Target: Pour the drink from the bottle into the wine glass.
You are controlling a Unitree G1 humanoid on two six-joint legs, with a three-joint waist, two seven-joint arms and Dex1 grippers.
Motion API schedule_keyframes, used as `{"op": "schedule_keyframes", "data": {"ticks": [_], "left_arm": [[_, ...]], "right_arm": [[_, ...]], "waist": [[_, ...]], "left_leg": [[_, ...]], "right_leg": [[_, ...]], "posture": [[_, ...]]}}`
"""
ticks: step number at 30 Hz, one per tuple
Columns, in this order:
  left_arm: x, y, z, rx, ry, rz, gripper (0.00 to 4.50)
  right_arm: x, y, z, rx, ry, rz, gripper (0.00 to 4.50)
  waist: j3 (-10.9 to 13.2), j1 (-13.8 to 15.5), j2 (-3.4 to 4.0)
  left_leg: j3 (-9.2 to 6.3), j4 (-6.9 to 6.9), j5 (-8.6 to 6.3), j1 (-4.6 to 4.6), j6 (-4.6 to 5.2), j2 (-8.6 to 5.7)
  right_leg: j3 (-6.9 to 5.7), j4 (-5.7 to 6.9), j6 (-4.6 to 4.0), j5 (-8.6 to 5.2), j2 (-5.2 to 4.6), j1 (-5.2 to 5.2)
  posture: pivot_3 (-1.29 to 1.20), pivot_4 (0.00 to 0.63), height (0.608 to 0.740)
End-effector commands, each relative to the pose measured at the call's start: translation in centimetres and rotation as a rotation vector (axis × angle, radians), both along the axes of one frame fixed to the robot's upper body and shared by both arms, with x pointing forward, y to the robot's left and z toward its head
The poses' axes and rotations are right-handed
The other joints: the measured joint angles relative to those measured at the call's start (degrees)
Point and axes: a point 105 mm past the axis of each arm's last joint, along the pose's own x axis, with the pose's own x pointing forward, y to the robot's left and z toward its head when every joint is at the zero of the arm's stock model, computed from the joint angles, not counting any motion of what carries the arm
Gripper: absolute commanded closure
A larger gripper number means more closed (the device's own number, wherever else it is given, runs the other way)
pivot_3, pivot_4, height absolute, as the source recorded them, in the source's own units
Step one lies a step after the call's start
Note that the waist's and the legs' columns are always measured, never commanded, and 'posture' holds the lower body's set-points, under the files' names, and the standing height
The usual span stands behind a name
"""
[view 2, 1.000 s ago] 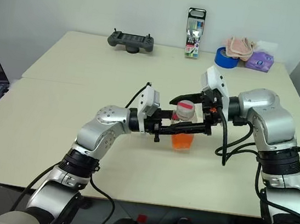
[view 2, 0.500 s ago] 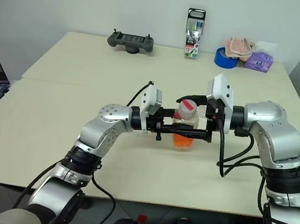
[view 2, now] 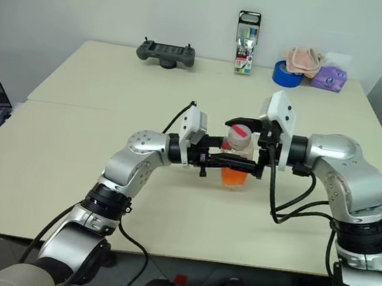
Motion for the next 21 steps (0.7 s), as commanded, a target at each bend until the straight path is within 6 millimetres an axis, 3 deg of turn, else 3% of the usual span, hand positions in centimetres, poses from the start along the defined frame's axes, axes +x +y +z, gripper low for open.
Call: {"op": "schedule_keyframes", "data": {"ticks": [1,7,15,21], "left_arm": [[-0.1,0.0,1.9,-0.039,-0.068,-0.003,2.84],[0.1,0.1,1.9,-0.039,-0.068,0.006,2.84],[0.4,0.2,1.8,-0.04,-0.07,0.017,2.84],[0.5,0.2,2.2,-0.047,-0.078,0.02,2.84]], "right_arm": [[0.3,-0.1,1.3,-0.005,-0.077,-0.026,0.0],[0.5,-1.4,2.1,0.006,-0.047,-0.08,0.0],[-1.4,-2.2,2.6,0.009,-0.001,-0.09,0.0],[-2.0,-2.3,2.8,0.091,0.009,-0.263,0.0]], "waist": [[0.0,0.0,0.0],[0.0,0.1,0.0],[0.0,0.1,0.0],[0.0,0.1,0.0]], "left_leg": [[-0.01,0.0,0.0,0.0,0.0,0.0],[0.0,0.03,0.0,-0.02,0.0,-0.02],[0.0,0.01,0.0,-0.01,0.0,-0.01],[0.0,0.03,0.0,-0.02,0.01,0.0]], "right_leg": [[-0.01,0.01,0.0,0.0,0.0,0.0],[0.01,-0.03,0.0,0.0,-0.01,0.01],[0.0,-0.01,0.0,0.0,0.0,0.01],[0.02,0.01,0.0,0.0,0.0,0.01]], "posture": [[0.0,0.15,0.74],[0.0,0.15,0.74],[0.0,0.15,0.74],[0.0,0.15,0.74]]}}
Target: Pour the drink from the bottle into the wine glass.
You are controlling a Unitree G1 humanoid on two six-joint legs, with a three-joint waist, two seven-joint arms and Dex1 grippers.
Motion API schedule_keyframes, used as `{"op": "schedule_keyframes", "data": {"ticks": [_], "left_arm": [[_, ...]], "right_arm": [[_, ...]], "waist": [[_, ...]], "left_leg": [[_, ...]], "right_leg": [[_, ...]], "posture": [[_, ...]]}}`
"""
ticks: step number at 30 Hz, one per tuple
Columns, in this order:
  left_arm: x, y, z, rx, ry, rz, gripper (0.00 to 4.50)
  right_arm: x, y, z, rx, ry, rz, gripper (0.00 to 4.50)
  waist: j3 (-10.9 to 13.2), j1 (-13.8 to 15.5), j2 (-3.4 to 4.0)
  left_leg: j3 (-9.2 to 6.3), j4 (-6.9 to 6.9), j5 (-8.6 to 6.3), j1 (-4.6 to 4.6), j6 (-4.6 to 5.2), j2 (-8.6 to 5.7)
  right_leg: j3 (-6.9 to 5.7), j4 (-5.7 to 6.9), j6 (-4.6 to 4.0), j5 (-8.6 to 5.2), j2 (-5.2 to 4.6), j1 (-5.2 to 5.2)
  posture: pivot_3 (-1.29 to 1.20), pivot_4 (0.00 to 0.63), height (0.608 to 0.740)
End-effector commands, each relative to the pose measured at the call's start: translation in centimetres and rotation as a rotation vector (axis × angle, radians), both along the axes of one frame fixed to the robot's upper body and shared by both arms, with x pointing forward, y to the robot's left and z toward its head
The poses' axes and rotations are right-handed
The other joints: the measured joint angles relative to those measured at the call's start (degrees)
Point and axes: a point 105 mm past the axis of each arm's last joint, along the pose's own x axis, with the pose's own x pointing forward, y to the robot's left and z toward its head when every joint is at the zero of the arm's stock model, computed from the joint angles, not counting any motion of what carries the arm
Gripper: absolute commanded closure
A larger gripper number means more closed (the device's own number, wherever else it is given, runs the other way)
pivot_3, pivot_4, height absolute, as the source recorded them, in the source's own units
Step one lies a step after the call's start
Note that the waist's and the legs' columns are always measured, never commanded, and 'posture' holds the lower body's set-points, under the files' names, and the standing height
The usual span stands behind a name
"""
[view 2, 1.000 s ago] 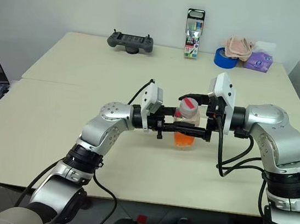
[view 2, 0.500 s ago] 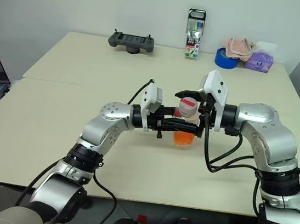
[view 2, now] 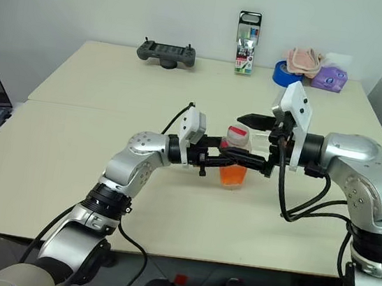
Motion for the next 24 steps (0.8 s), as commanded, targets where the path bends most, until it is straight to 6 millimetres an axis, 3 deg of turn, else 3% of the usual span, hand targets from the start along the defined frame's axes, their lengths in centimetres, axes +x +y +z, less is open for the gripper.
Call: {"op": "schedule_keyframes", "data": {"ticks": [1,8,16,24], "left_arm": [[0.0,-0.1,2.7,-0.045,-0.093,-0.005,2.84],[0.5,0.1,2.6,-0.045,-0.09,0.005,2.84],[0.7,-0.4,2.7,-0.047,-0.097,-0.009,2.84],[0.9,-0.3,2.4,-0.041,-0.088,-0.013,2.84]], "right_arm": [[-0.6,-0.1,1.1,0.052,-0.065,-0.142,0.0],[-1.8,1.0,0.9,0.103,-0.089,-0.334,0.0],[-0.9,0.6,1.6,0.2,-0.136,-0.687,0.0],[-1.4,2.2,0.5,0.231,-0.058,-0.713,0.0]], "waist": [[0.0,0.0,0.0],[0.0,0.0,0.01],[0.0,0.0,0.03],[0.0,-0.2,0.05]], "left_leg": [[-0.01,0.0,0.0,0.0,0.0,0.01],[-0.03,0.0,0.01,0.01,0.0,0.02],[-0.04,-0.01,0.01,0.01,0.01,0.01],[-0.06,-0.05,0.01,0.01,0.02,0.02]], "right_leg": [[-0.01,0.0,0.0,0.0,0.0,0.0],[-0.01,0.03,0.0,0.0,0.03,-0.01],[-0.01,0.06,0.0,0.0,0.03,-0.02],[-0.02,0.07,-0.01,0.0,0.04,-0.04]], "posture": [[0.0,0.15,0.74],[0.0,0.15,0.74],[0.0,0.15,0.74],[0.0,0.15,0.74]]}}
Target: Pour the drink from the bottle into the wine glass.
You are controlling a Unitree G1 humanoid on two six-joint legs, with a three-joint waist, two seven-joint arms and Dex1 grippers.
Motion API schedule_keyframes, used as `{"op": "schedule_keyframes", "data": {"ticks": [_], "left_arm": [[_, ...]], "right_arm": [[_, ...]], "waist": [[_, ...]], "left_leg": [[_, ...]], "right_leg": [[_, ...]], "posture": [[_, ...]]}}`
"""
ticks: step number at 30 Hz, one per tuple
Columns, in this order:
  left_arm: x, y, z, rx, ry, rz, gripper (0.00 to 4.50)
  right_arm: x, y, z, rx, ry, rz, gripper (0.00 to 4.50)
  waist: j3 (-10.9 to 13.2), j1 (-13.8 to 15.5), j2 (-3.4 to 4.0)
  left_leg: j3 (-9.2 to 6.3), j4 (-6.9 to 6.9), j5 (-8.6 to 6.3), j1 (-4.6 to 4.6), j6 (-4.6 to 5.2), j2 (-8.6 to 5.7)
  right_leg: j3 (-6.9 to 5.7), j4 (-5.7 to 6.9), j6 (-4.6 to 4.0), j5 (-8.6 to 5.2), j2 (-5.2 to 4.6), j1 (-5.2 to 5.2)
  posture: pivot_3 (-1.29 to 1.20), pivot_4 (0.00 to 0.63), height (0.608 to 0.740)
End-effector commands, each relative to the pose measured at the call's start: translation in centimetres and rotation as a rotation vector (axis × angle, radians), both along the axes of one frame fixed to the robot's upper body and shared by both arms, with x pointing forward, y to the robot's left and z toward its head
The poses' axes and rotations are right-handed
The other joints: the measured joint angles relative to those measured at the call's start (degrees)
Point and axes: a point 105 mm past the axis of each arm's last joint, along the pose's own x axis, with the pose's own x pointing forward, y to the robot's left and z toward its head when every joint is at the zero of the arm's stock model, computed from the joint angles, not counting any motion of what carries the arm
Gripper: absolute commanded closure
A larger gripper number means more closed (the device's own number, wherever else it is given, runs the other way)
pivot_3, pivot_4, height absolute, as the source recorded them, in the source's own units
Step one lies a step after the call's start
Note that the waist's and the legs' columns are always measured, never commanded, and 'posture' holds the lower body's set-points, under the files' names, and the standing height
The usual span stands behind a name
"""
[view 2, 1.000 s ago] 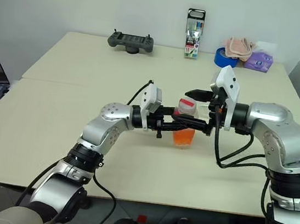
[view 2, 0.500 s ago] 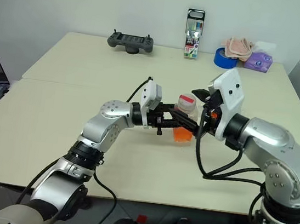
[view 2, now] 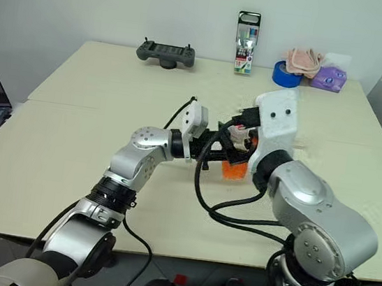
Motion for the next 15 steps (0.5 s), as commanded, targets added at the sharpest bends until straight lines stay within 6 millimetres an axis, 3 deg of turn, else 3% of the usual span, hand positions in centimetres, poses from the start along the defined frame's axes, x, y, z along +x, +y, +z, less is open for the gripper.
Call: {"op": "schedule_keyframes", "data": {"ticks": [1,6,9,15], "left_arm": [[0.08,0.06,1.83,-0.03,-0.071,-0.008,2.84],[0.27,0.24,1.95,-0.031,-0.077,0.001,2.84],[0.24,0.47,1.76,-0.029,-0.077,0.006,2.84],[0.26,0.53,1.69,-0.028,-0.077,0.01,2.84]], "right_arm": [[-0.86,-0.11,0.88,0.013,-0.06,-0.024,0.0],[-0.8,-0.22,0.74,0.033,-0.053,-0.046,0.0],[-0.79,-0.15,0.76,0.04,-0.053,-0.051,0.54],[-0.59,0.01,0.12,0.03,-0.025,-0.054,2.64]], "waist": [[0.0,0.0,0.0],[0.0,0.0,0.0],[0.0,0.0,0.0],[0.0,-0.1,0.0]], "left_leg": [[0.0,0.0,0.0,0.0,0.0,0.0],[0.0,0.01,0.0,0.0,0.01,-0.01],[0.0,-0.01,0.0,0.01,0.01,0.0],[0.0,-0.01,0.0,0.01,0.01,0.0]], "right_leg": [[0.0,0.0,0.0,0.0,0.0,0.0],[-0.01,0.0,0.0,0.0,0.0,0.01],[-0.01,0.0,0.0,0.0,0.01,0.0],[0.0,-0.01,0.0,0.0,0.01,0.0]], "posture": [[0.0,0.15,0.74],[0.0,0.15,0.74],[0.0,0.15,0.74],[0.0,0.15,0.74]]}}
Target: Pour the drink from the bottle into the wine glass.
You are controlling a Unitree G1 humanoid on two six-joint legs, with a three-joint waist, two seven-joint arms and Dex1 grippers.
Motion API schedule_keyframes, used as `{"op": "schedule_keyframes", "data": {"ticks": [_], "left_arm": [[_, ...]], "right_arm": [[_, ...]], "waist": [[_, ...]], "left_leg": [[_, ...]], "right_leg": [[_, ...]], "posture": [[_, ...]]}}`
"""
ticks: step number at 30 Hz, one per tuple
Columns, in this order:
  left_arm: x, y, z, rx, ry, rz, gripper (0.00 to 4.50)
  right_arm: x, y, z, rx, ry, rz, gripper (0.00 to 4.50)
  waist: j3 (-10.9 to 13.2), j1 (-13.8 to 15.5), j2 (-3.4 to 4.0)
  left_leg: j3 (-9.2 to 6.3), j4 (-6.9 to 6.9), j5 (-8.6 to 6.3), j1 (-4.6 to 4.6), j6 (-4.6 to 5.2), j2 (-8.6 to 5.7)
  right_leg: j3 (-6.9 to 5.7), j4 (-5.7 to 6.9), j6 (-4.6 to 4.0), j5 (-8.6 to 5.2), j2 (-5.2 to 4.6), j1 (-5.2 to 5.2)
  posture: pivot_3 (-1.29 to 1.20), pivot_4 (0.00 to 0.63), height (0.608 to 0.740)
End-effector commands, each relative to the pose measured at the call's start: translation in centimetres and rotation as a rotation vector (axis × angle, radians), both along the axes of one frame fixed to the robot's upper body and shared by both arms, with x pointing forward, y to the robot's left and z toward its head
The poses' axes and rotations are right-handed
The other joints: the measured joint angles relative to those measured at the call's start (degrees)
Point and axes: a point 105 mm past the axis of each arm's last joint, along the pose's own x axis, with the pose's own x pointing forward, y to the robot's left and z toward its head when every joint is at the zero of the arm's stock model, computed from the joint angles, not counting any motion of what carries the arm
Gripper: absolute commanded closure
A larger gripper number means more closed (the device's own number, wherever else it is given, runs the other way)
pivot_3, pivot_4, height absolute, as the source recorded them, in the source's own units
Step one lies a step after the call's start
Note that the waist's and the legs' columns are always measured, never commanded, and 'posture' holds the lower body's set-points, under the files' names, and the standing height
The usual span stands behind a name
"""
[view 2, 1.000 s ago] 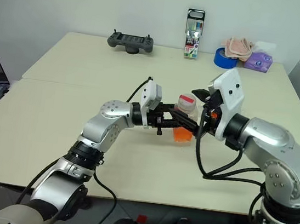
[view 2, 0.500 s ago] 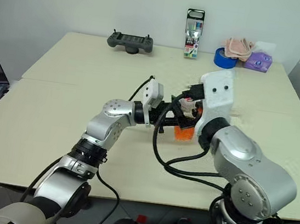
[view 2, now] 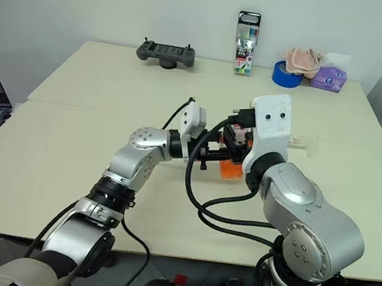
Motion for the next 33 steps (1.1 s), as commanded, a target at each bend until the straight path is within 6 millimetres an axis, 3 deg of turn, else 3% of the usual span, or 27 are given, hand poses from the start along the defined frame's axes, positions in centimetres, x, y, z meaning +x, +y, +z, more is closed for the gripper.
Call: {"op": "schedule_keyframes", "data": {"ticks": [1,9,16,20,23,26,28,30,33], "left_arm": [[-0.2,0.0,2.0,-0.034,-0.077,-0.01,2.84],[-0.1,0.1,2.1,-0.034,-0.08,-0.002,2.84],[0.0,0.2,2.1,-0.036,-0.078,0.005,2.84],[-0.1,0.3,2.2,-0.043,-0.071,0.003,2.84],[-0.3,0.4,2.4,-0.044,-0.075,0.002,2.84],[-0.1,0.7,2.9,-0.064,-0.072,0.016,2.84],[-0.1,0.7,3.1,-0.068,-0.072,0.019,2.84],[0.0,0.6,3.3,-0.071,-0.073,0.022,2.84],[0.1,0.5,3.5,-0.076,-0.074,0.031,2.84]], "right_arm": [[-0.8,0.0,0.4,-0.003,-0.04,-0.008,2.76],[-0.8,0.4,-0.4,-0.041,-0.015,0.018,2.76],[-1.4,-2.1,3.2,-0.061,-0.174,0.245,2.78],[-2.0,-4.1,3.8,-0.198,-0.182,0.371,2.78],[-0.1,-8.3,4.3,-0.205,-0.179,0.212,2.78],[1.4,-12.9,2.4,-0.132,-0.141,-0.027,2.79],[1.9,-15.7,-0.7,-0.083,-0.11,-0.187,2.79],[1.9,-17.6,-3.4,-0.034,-0.104,-0.322,2.79],[1.8,-18.2,-8.5,-0.026,-0.024,-0.386,2.79]], "waist": [[0.0,0.0,0.0],[0.0,0.0,0.0],[0.0,0.0,0.0],[0.0,0.0,-0.01],[0.0,0.1,-0.02],[0.0,0.2,-0.07],[0.0,0.2,-0.07],[0.0,0.3,-0.07],[0.0,0.1,0.01]], "left_leg": [[0.0,0.0,0.0,0.0,0.0,0.0],[-0.01,0.0,0.0,0.0,0.0,0.0],[0.01,0.01,0.0,-0.03,0.01,-0.04],[0.0,-0.04,-0.01,-0.01,0.02,-0.02],[0.02,-0.05,-0.01,-0.01,0.02,0.0],[0.03,-0.02,-0.01,0.01,0.02,-0.01],[0.05,-0.03,-0.01,0.0,0.02,-0.01],[0.07,-0.04,0.0,0.01,0.02,0.0],[0.15,-0.05,0.0,0.0,0.01,-0.03]], "right_leg": [[0.0,0.0,0.0,0.0,0.0,0.0],[-0.01,-0.01,0.01,0.0,0.0,0.0],[-0.01,-0.12,0.1,-0.06,-0.01,0.05],[-0.05,-0.12,0.14,-0.08,-0.01,0.05],[-0.05,-0.11,0.28,-0.17,0.0,0.06],[-0.03,-0.13,0.3,-0.18,-0.01,0.11],[0.0,-0.12,0.3,-0.18,-0.01,0.09],[0.03,-0.06,0.29,-0.17,-0.01,0.06],[0.13,0.02,0.04,-0.02,-0.02,-0.01]], "posture": [[0.0,0.15,0.74],[0.0,0.15,0.74],[0.0,0.15,0.74],[0.0,0.15,0.74],[0.0,0.15,0.74],[0.0,0.15,0.74],[0.0,0.15,0.74],[0.0,0.15,0.74],[0.0,0.15,0.74]]}}
